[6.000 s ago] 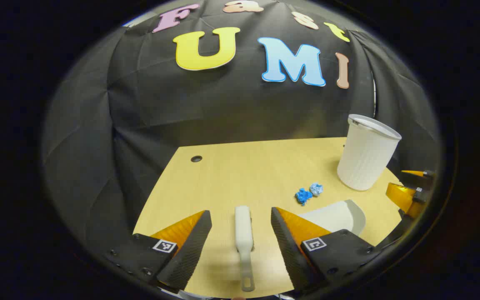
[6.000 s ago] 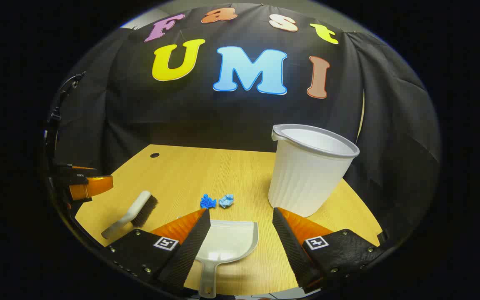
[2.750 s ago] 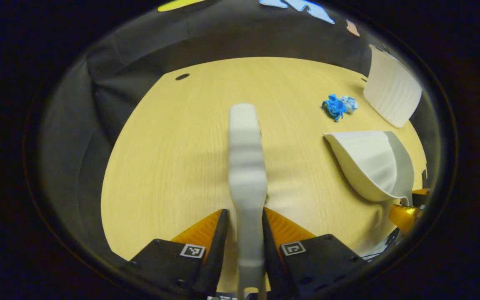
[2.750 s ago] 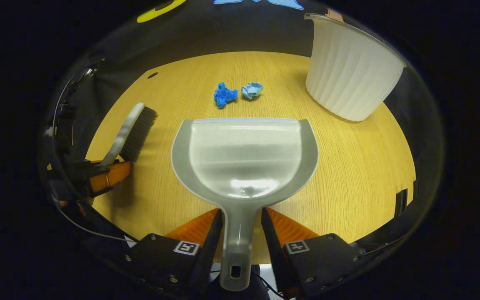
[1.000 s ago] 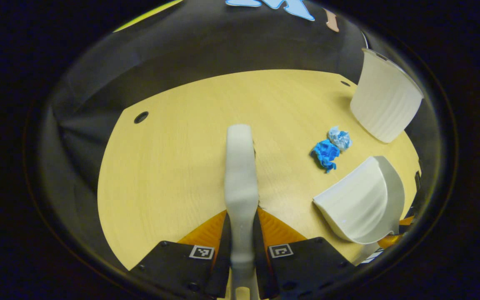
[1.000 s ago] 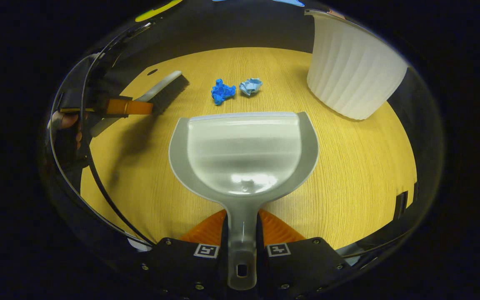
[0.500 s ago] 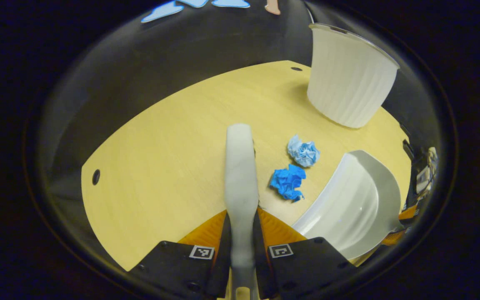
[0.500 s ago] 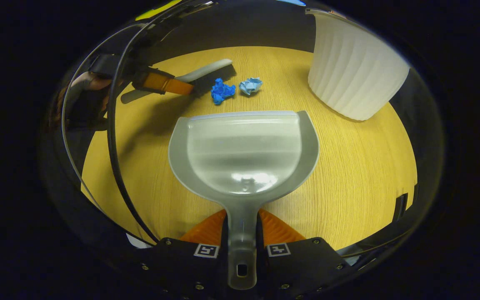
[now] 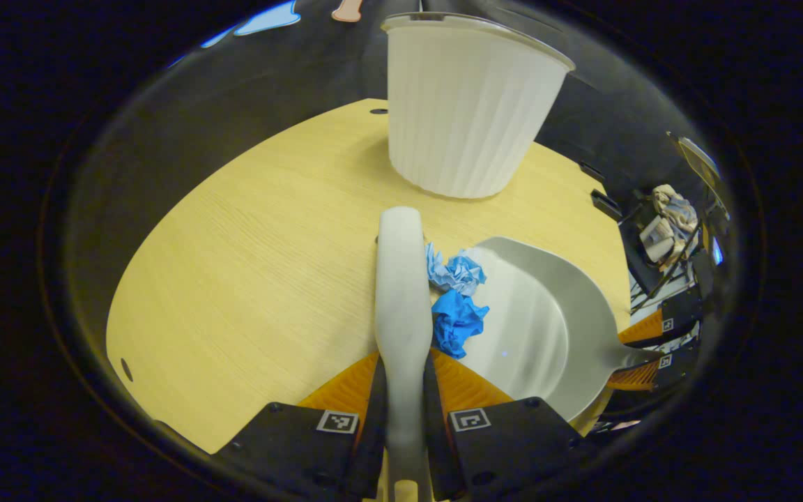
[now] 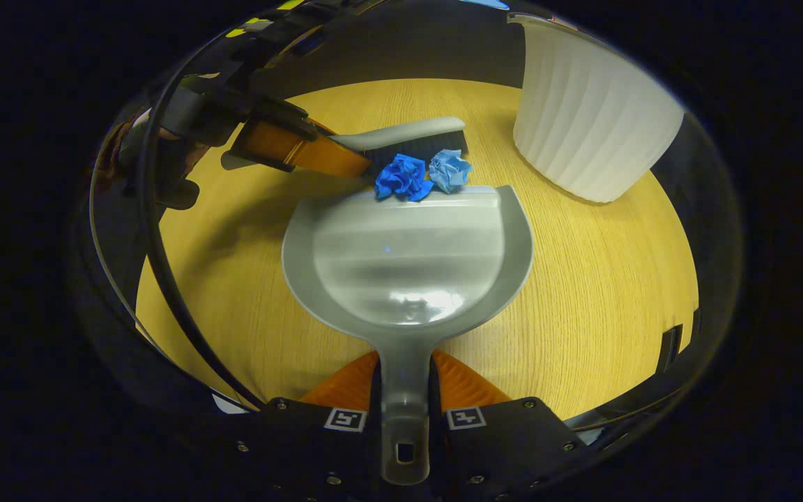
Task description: Pick up the small broom and dustpan from the desktop, sweep the trash into the dustpan with the broom, and then empty the trash into the garbage bin.
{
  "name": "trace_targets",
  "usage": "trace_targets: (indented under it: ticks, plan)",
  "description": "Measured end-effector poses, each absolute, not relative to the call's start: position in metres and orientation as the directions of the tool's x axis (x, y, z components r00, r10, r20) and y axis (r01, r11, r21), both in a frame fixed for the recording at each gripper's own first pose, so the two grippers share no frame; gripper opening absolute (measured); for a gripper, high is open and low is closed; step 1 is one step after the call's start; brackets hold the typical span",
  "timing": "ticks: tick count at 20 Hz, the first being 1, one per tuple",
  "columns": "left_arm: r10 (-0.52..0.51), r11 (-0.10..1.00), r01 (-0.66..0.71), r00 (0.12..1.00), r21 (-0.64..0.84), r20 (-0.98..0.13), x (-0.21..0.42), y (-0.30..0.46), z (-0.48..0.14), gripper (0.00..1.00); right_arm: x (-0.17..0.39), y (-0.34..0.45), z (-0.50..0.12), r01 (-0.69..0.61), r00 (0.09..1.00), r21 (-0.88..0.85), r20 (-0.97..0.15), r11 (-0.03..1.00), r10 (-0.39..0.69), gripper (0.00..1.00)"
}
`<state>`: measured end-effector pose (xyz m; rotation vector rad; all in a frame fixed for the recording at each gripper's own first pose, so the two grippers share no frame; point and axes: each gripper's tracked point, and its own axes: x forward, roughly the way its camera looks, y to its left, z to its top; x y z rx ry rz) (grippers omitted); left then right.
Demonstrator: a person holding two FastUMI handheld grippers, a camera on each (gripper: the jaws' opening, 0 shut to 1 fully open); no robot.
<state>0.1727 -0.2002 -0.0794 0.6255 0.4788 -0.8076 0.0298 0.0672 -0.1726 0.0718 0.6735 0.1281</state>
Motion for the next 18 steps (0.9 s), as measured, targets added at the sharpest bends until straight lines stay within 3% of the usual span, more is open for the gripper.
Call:
trace_targets:
  ticks: [4, 7, 11, 13, 14, 18]
  plan:
    - [-0.561, 0.467, 0.839, 0.525, 0.279, -0.64, 0.144, -0.206, -0.093, 0.36, 0.032, 0.067, -0.165, -0.095, 0.775, 0.104, -0.617, 0.99, 0.139, 0.28]
    - [-0.541, 0.525, 0.795, 0.588, 0.304, -0.601, 0.156, -0.198, -0.09, 0.36, 0.031, 0.068, -0.166, -0.092, 0.778, 0.101, -0.614, 0.991, 0.135, 0.28]
    - [-0.482, 0.691, 0.673, 0.702, 0.266, -0.525, 0.182, -0.15, -0.07, 0.36, 0.031, 0.068, -0.162, -0.082, 0.786, 0.097, -0.606, 0.992, 0.124, 0.27]
    - [-0.45, 0.742, 0.625, 0.732, 0.242, -0.512, 0.185, -0.119, -0.07, 0.36, 0.032, 0.069, -0.158, -0.073, 0.795, 0.098, -0.595, 0.992, 0.118, 0.28]
    - [-0.437, 0.763, 0.605, 0.741, 0.226, -0.51, 0.183, -0.104, -0.072, 0.31, 0.032, 0.068, -0.155, -0.067, 0.802, 0.096, -0.587, 0.993, 0.111, 0.27]
    - [-0.398, 0.834, 0.529, 0.771, 0.154, -0.497, 0.166, -0.05, -0.083, 0.34, 0.031, 0.069, -0.143, -0.051, 0.842, 0.078, -0.533, 0.996, 0.085, 0.27]
